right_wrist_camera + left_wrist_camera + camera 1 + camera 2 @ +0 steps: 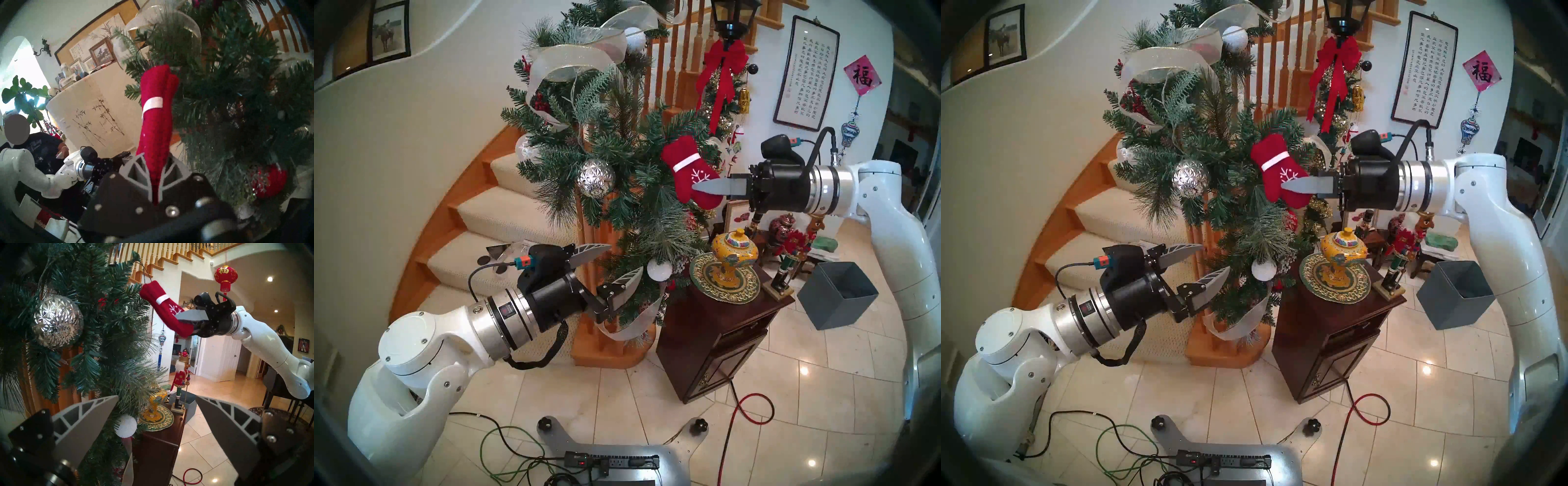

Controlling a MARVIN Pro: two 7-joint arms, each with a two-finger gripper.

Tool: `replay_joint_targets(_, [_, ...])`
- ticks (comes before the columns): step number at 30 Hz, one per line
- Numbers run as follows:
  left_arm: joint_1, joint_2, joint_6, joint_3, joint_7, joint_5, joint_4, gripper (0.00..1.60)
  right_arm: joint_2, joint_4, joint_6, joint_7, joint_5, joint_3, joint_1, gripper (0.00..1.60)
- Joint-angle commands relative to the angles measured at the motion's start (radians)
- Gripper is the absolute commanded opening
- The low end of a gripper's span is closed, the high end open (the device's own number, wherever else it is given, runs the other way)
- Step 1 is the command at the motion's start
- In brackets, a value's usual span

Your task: Hang the ornament onto the Christmas-tree-style decoration

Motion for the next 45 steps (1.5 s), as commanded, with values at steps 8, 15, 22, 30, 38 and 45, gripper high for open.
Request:
replay_joint_targets(8, [-0.002, -0.001, 0.001, 0.000, 0.000, 0.003, -0.009, 1.60, 0.029, -0.041, -0.035, 0.074, 0.030, 0.044, -0.075, 1.09])
replay_joint_targets(15, [-0.002, -0.002, 0.001, 0.000, -0.001, 0.004, -0.009, 1.60, 0.033, -0.042, -0.061, 0.082, 0.034, 0.064, -0.092, 1.60])
replay_joint_targets(22, [-0.002, -0.004, 0.002, 0.000, -0.002, 0.004, -0.009, 1.60, 0.064, -0.059, -0.090, 0.069, 0.003, 0.098, -0.139, 1.60])
replay_joint_targets(30, [-0.002, -0.005, 0.002, -0.001, -0.003, 0.005, -0.009, 1.60, 0.094, -0.069, -0.106, 0.091, 0.005, 0.200, -0.248, 1.60])
replay_joint_targets(38, [-0.002, -0.006, 0.003, -0.001, -0.004, 0.006, -0.009, 1.60, 0.093, -0.076, -0.093, 0.129, -0.008, 0.335, -0.345, 1.60])
replay_joint_targets(45, [-0.002, -0.008, 0.003, -0.001, -0.005, 0.007, -0.009, 1.60, 0.051, -0.104, -0.055, 0.145, -0.028, 0.470, -0.451, 1.60])
